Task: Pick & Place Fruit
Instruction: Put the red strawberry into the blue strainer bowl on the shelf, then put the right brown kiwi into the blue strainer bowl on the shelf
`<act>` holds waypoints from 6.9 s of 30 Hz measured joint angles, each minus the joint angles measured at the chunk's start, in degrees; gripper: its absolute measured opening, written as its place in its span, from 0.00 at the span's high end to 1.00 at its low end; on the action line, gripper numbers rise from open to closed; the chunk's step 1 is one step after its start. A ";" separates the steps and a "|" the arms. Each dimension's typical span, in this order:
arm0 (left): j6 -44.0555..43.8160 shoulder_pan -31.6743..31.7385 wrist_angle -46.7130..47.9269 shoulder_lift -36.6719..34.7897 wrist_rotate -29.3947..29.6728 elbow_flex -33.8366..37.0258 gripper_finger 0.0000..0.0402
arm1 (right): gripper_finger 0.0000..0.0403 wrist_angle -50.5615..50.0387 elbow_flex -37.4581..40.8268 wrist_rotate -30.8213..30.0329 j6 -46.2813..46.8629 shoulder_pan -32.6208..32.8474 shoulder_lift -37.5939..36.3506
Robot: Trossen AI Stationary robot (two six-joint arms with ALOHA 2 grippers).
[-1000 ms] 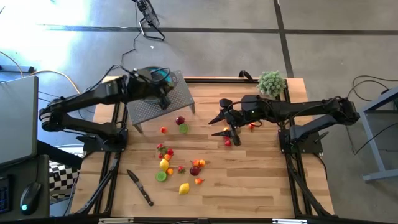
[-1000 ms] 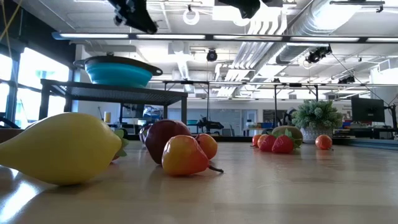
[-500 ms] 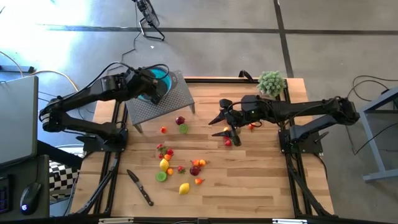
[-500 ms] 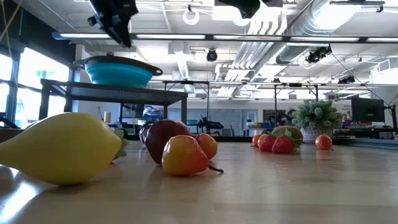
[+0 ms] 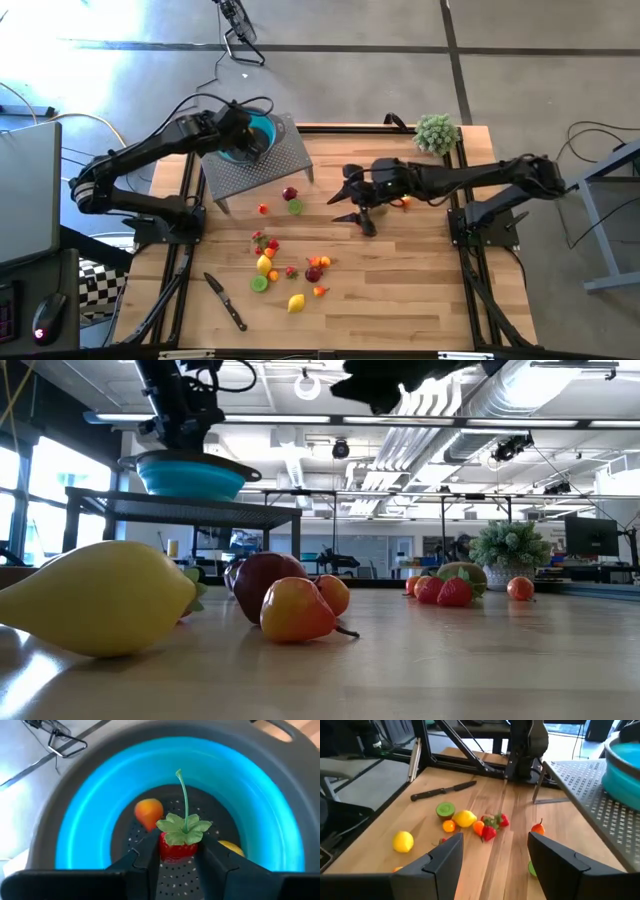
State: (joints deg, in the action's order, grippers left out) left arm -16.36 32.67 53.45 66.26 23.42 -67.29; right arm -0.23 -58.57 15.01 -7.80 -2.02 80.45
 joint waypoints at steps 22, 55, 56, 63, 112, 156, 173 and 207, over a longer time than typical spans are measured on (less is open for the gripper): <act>7.69 -0.05 -9.03 -0.04 -5.97 0.00 0.71 | 0.47 1.07 0.04 0.12 0.58 -0.02 0.62; 17.12 -19.38 -45.37 -15.47 -18.59 21.96 1.00 | 0.47 0.43 0.04 -2.31 2.04 -0.01 0.62; 17.61 -21.50 -45.44 -16.20 -17.24 22.43 1.00 | 0.47 0.42 0.04 -3.23 2.03 -0.01 0.62; 19.61 -31.64 -46.73 -17.46 -11.08 26.03 1.00 | 0.47 0.43 0.04 -6.05 2.73 -0.02 0.60; 25.21 -45.07 -49.81 -31.10 -9.01 37.94 1.00 | 0.47 -35.20 0.04 -32.05 52.78 0.37 0.58; 25.05 -45.07 -49.85 -31.10 -8.98 37.94 1.00 | 0.46 -29.66 15.63 -34.54 69.01 0.39 0.59; 24.99 -45.05 -49.76 -31.08 -8.96 37.92 1.00 | 0.46 -23.70 15.26 -37.71 68.17 -0.33 10.35; 25.00 -45.05 -48.91 -31.08 -8.96 37.90 1.00 | 0.46 -22.60 15.65 -34.89 57.20 -0.66 -3.23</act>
State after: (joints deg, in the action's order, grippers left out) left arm 8.64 -12.38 4.54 35.18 14.46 -29.39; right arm -22.82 -42.92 -19.88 49.40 -2.68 77.22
